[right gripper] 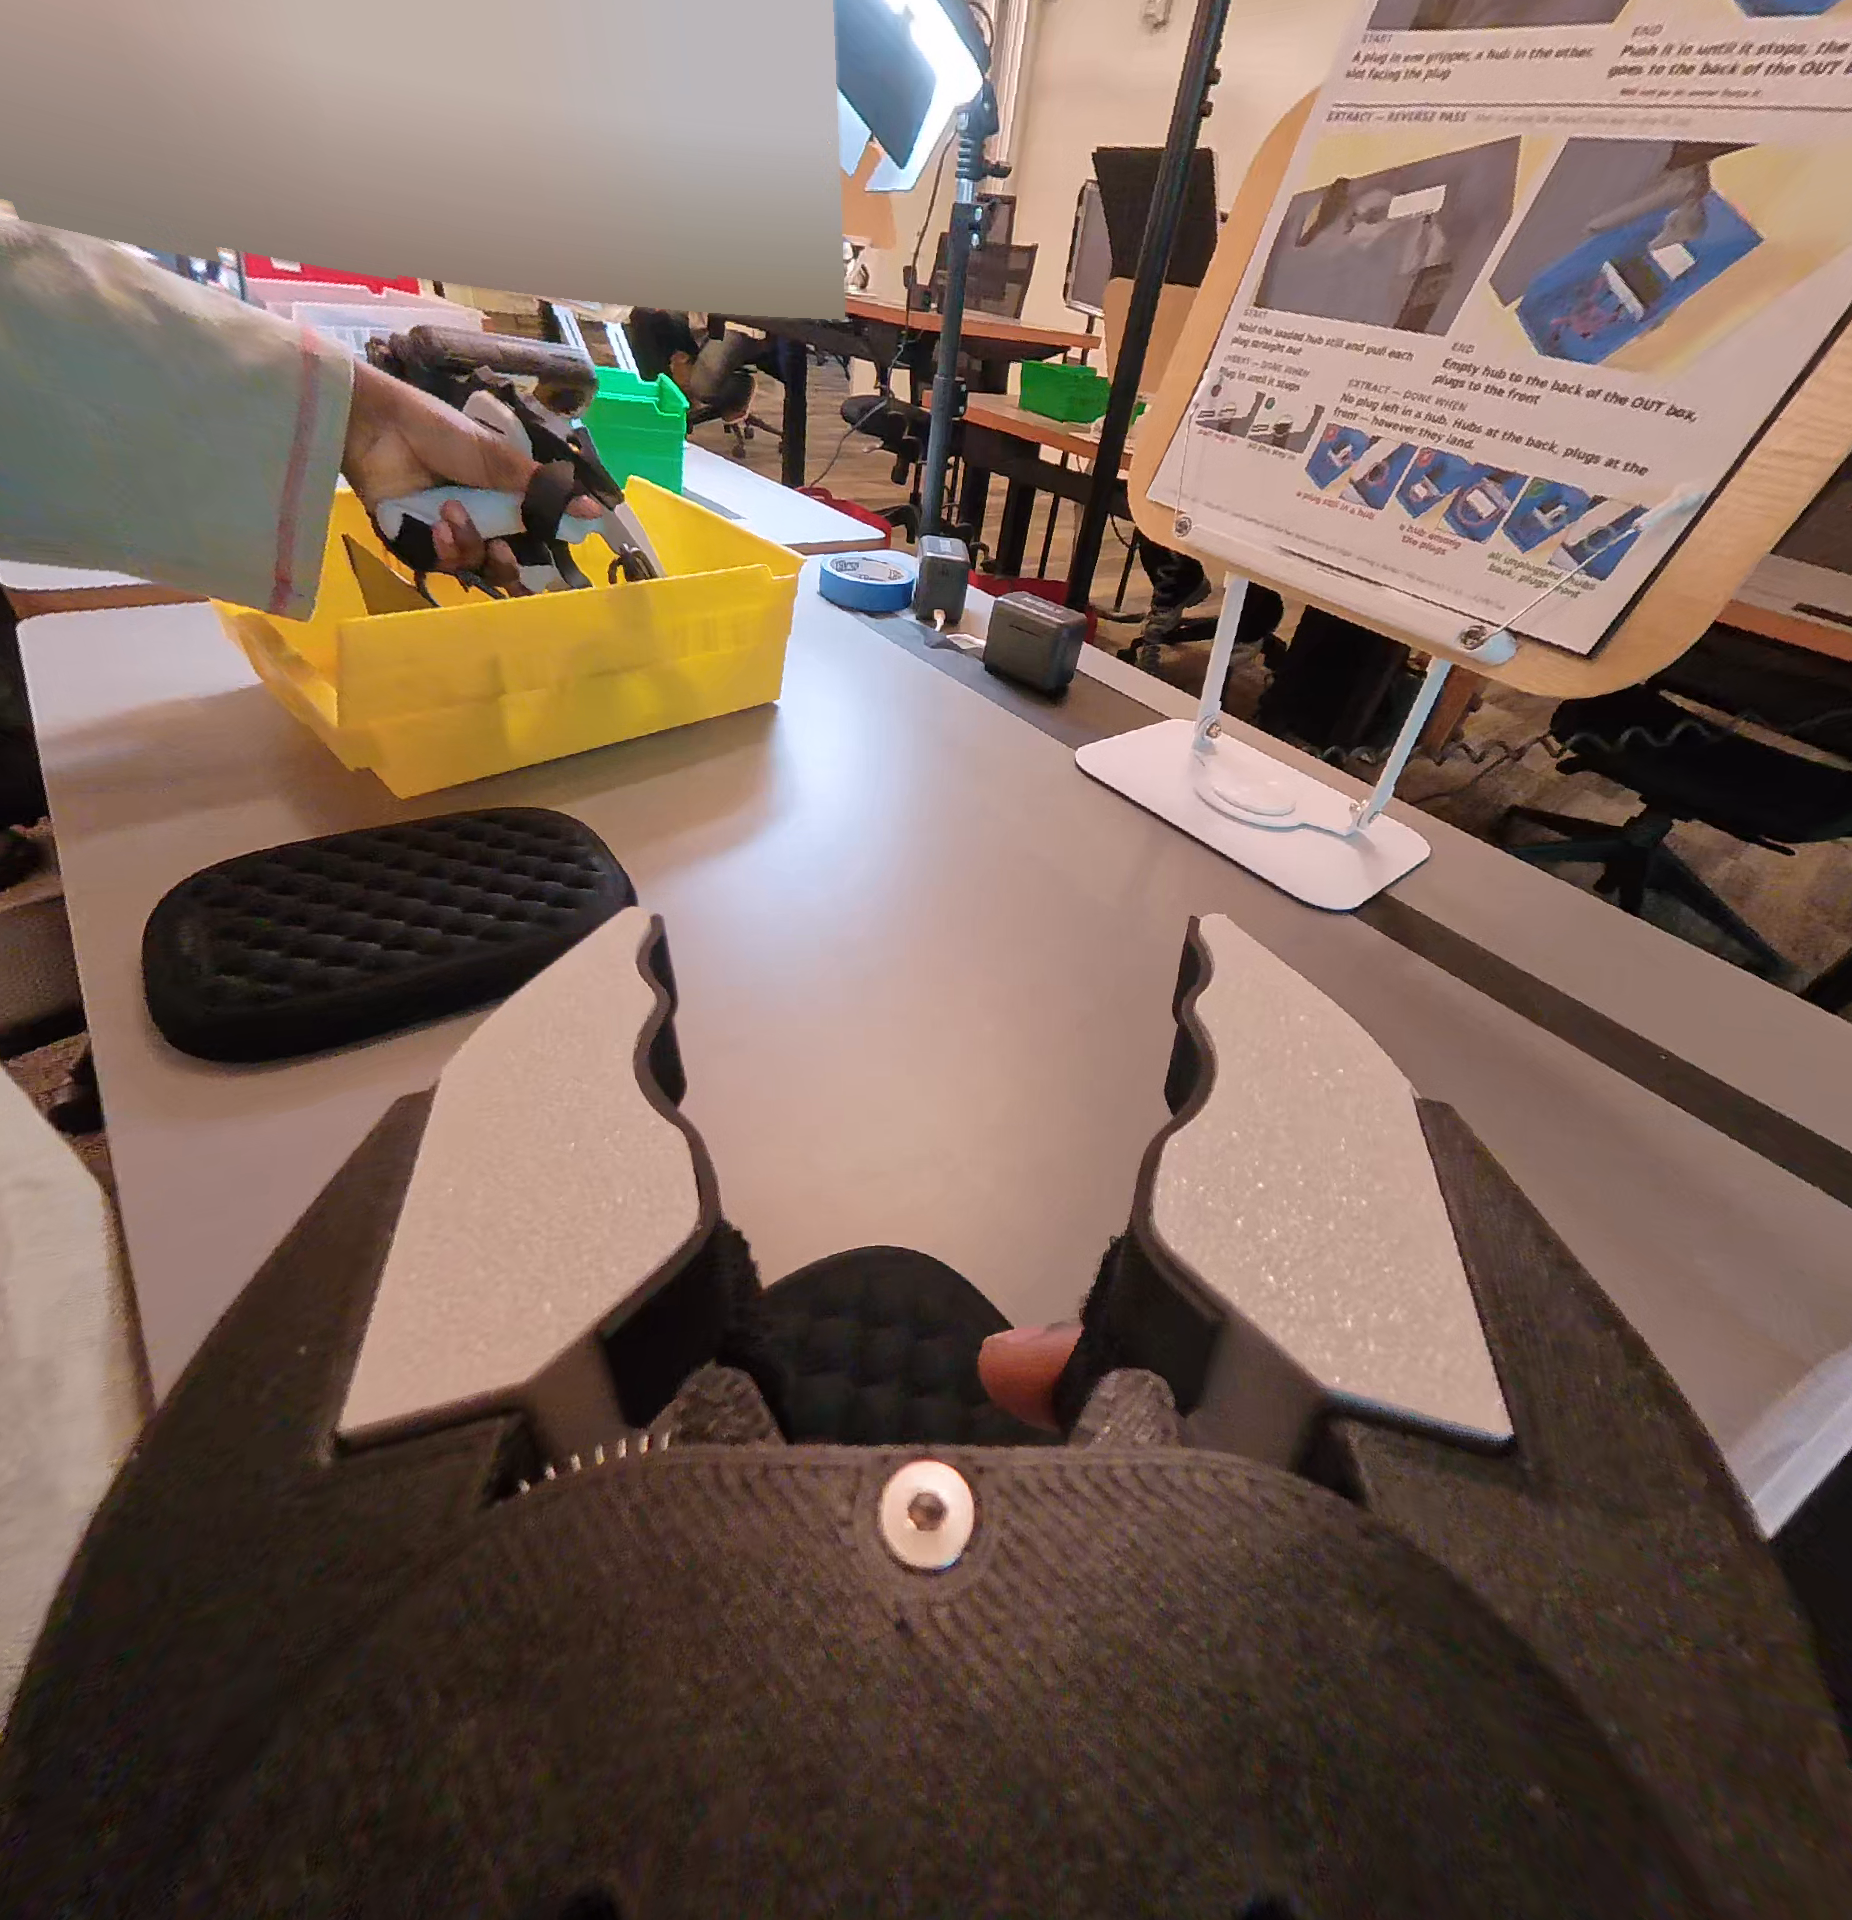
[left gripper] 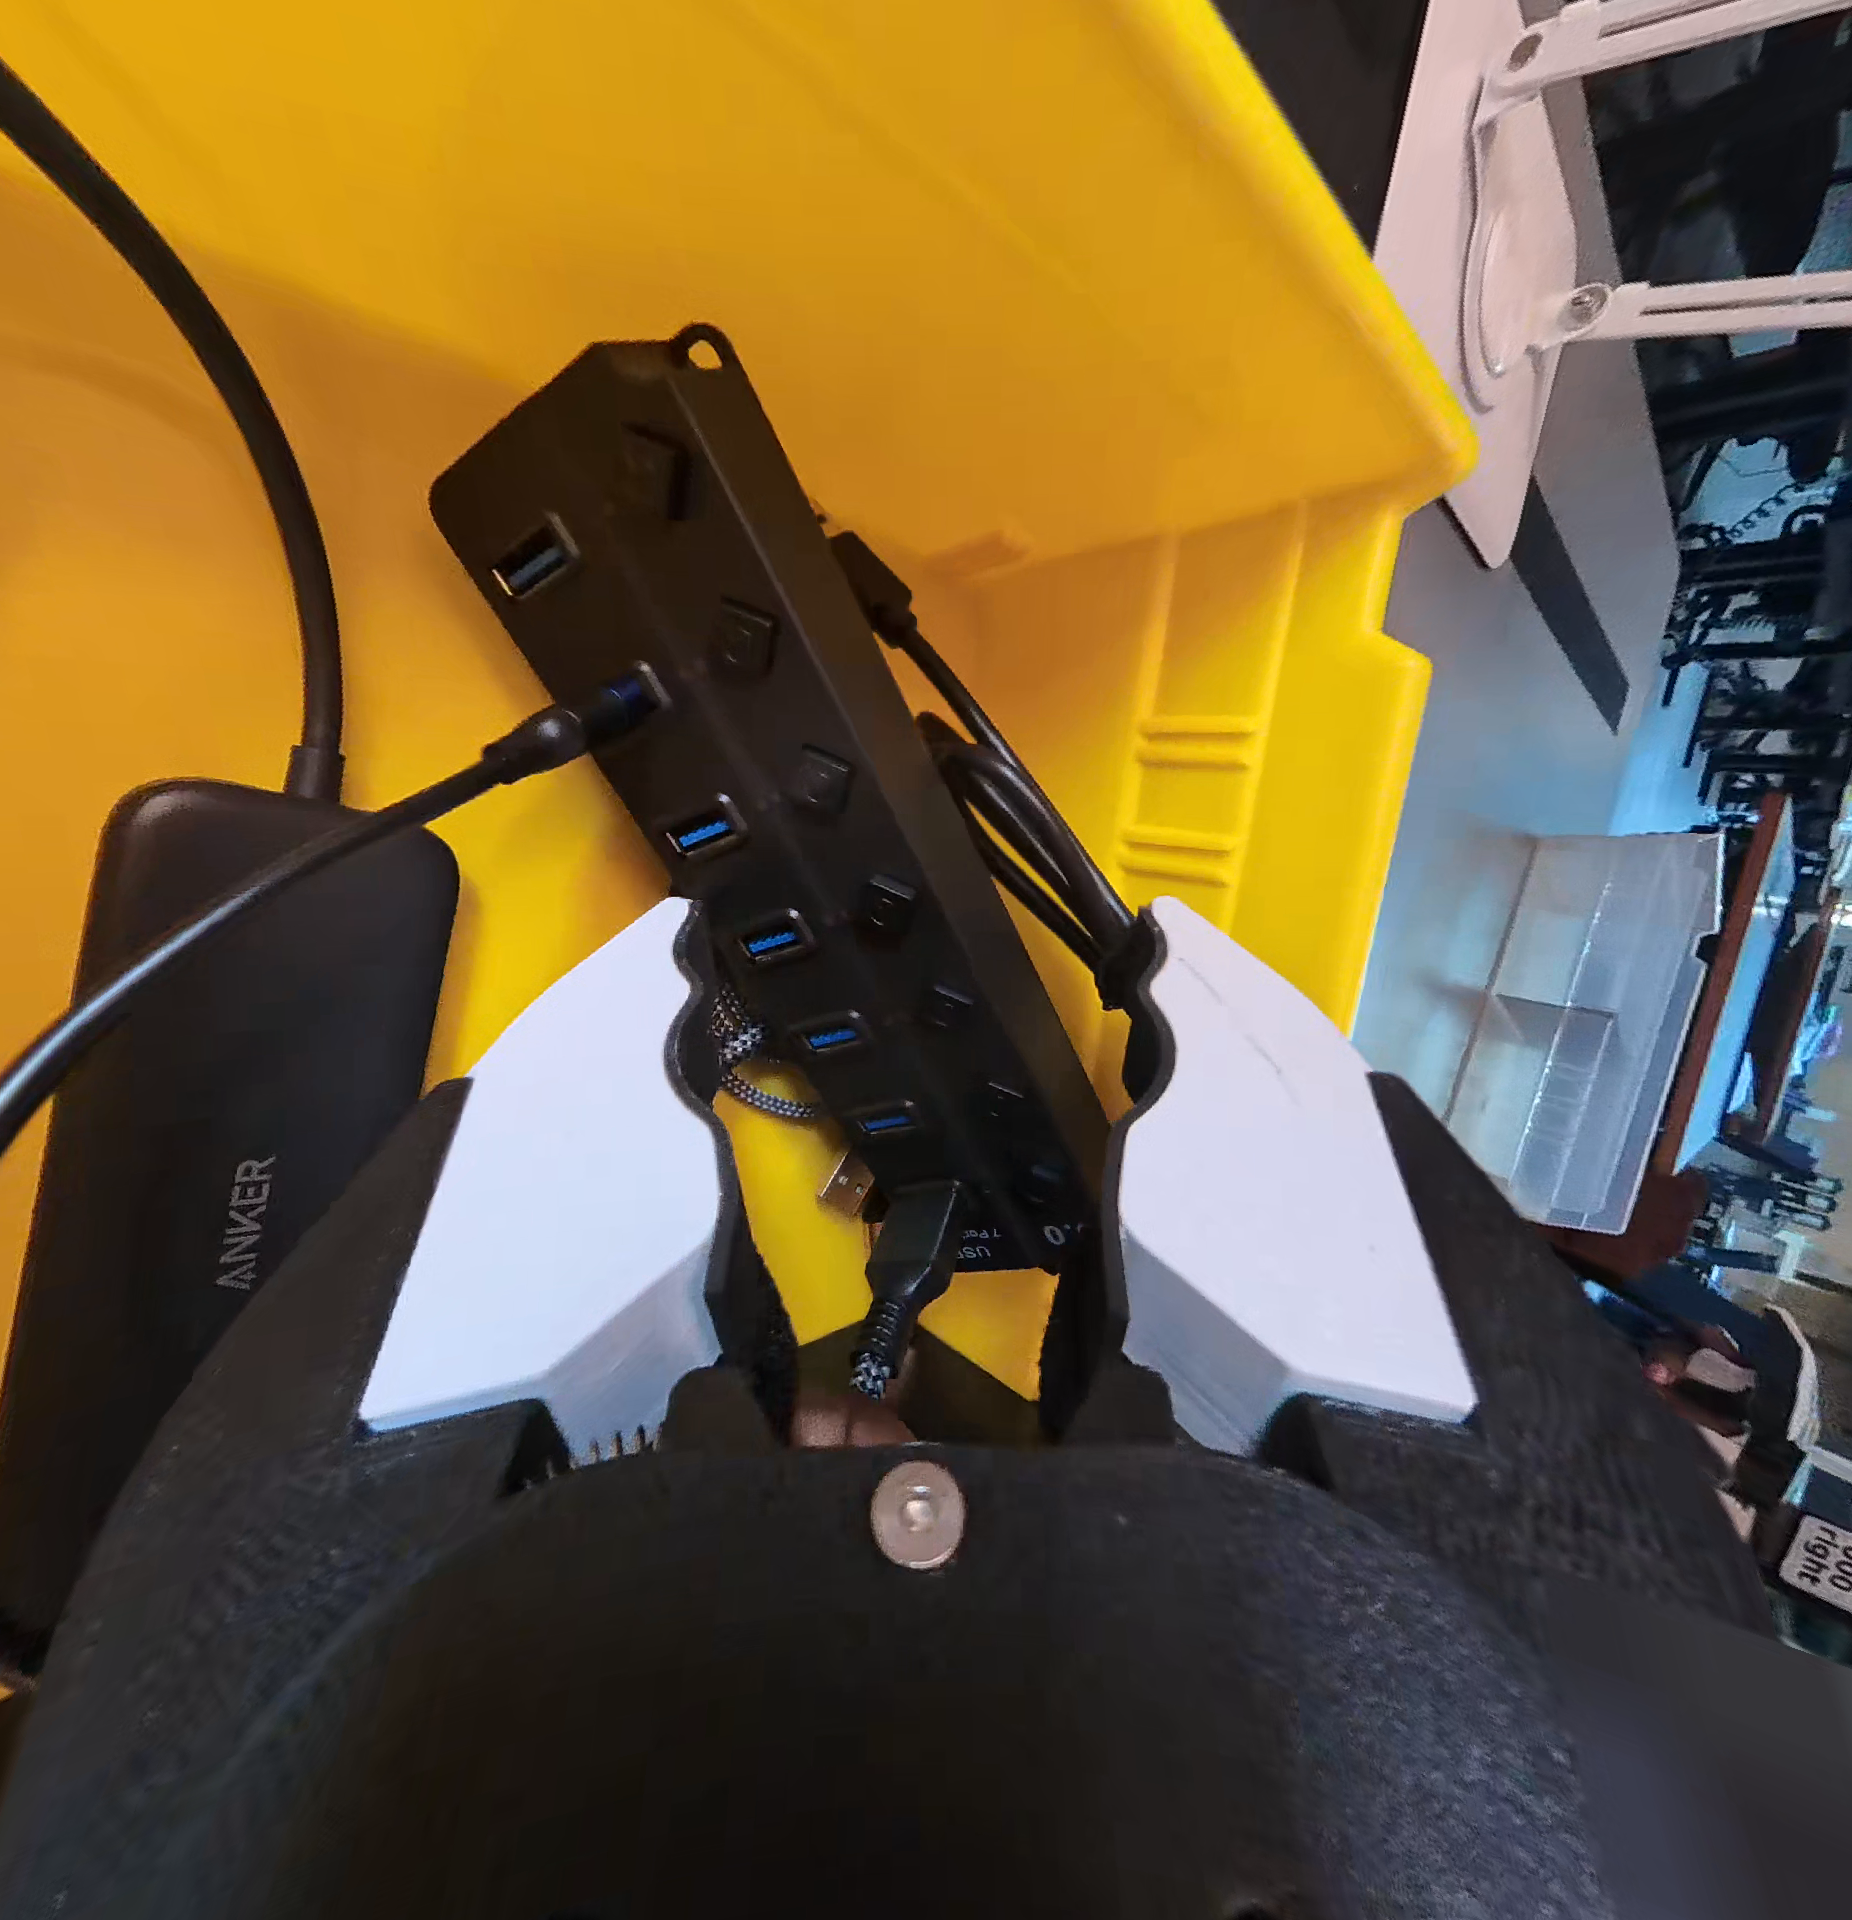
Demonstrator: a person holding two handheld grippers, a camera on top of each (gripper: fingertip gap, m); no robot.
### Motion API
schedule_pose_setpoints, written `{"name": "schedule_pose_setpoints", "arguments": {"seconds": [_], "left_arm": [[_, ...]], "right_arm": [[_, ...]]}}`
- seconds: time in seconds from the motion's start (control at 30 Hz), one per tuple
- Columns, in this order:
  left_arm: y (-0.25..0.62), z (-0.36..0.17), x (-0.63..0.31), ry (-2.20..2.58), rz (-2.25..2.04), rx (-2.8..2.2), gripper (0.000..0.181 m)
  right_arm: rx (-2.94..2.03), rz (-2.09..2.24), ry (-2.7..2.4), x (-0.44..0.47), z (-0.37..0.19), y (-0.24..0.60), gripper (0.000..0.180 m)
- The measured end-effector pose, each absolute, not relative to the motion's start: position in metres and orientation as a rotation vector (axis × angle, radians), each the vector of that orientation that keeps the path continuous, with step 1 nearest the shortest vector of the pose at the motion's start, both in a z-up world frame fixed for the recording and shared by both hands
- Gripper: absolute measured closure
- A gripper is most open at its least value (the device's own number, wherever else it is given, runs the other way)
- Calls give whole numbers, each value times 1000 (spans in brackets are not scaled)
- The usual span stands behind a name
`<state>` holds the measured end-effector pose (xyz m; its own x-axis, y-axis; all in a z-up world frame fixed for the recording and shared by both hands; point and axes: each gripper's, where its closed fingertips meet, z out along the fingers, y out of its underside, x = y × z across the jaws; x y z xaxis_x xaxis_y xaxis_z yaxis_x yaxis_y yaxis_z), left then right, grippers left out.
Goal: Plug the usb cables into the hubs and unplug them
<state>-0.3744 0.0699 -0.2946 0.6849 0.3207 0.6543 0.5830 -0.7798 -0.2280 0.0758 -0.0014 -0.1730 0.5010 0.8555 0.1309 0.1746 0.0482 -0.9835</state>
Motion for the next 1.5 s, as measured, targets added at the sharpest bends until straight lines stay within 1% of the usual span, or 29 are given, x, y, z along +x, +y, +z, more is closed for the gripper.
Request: {"name": "schedule_pose_setpoints", "arguments": {"seconds": [0.13, 0.17, 0.2, 0.33, 0.5, 0.6, 0.7, 0.8, 0.93, 1.17, 1.3, 1.4, 1.5], "left_arm": [[68, -296, -376, -699, -849, -2464, 106], [66, -298, -378, -703, -832, -2478, 102], [66, -298, -380, -712, -825, -2467, 102], [65, -296, -385, -745, -808, -2431, 108], [61, -313, -366, -703, -845, -2570, 113], [63, -313, -364, -661, -845, -2580, 115], [65, -306, -366, -566, -753, -2543, 118], [68, -286, -368, -448, -638, -2464, 120], [70, -243, -368, -272, -480, -2322, 121], [62, -127, -349, 55, -71, -1861, 122], [43, -69, -304, 237, 223, -1580, 123], [33, -56, -248, 356, 311, -1469, 122], [31, -72, -190, 461, 301, -1448, 122]], "right_arm": [[-1459, 667, -958, 73, -175, 0, 90], [-1455, 671, -961, 73, -174, 0, 90], [-1449, 673, -963, 72, -173, -1, 91], [-1441, 652, -961, 75, -172, 0, 96], [-1436, 633, -980, 72, -175, 3, 97], [-1434, 600, -987, 72, -176, 4, 98], [-1442, 562, -985, 75, -179, 7, 99], [-1444, 557, -981, 78, -179, 8, 100], [-1433, 554, -983, 78, -178, 8, 101], [-1406, 577, -1005, 68, -181, 5, 103], [-1351, 661, -993, 56, -172, 1, 106], [-1278, 742, -967, 45, -160, -4, 111], [-1215, 789, -965, 34, -151, -7, 111]]}}
